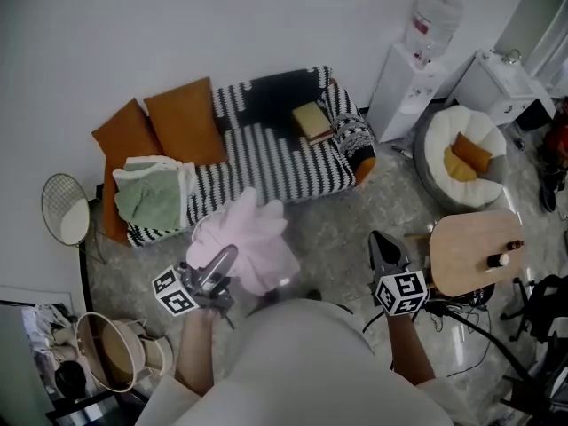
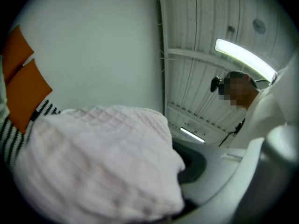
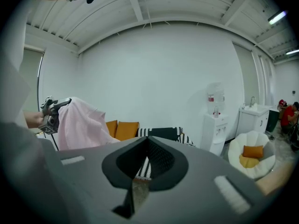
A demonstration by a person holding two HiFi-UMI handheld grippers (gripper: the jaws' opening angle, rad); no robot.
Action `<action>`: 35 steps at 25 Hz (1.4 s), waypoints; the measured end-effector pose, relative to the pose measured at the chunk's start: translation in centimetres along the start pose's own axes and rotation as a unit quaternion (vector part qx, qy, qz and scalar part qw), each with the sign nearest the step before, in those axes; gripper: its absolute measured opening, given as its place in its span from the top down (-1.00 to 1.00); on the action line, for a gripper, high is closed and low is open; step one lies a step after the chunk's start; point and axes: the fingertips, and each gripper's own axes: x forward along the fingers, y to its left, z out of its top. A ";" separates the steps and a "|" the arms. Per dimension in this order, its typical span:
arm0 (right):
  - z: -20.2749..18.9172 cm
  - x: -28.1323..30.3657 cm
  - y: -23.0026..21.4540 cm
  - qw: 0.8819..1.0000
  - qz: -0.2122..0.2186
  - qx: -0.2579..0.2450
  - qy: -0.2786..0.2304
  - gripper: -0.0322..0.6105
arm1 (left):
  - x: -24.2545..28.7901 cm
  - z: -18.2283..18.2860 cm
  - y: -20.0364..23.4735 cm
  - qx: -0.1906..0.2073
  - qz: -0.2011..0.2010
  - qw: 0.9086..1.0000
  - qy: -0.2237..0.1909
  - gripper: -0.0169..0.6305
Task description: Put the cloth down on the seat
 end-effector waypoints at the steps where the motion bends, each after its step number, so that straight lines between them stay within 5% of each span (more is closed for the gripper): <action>1: -0.2 -0.3 -0.5 1.000 0.001 0.000 0.001 0.89 | 0.3 -0.2 -0.1 0.000 0.001 1.000 -0.004 0.66; 20: -3.0 -3.3 -6.8 0.999 0.040 -0.009 0.022 0.89 | 4.5 -4.2 -1.5 -0.008 0.019 0.998 -0.059 0.66; 35: -1.7 3.6 -8.7 0.999 0.031 0.015 0.036 0.89 | 8.2 -2.2 4.9 -0.017 0.001 1.000 -0.023 0.66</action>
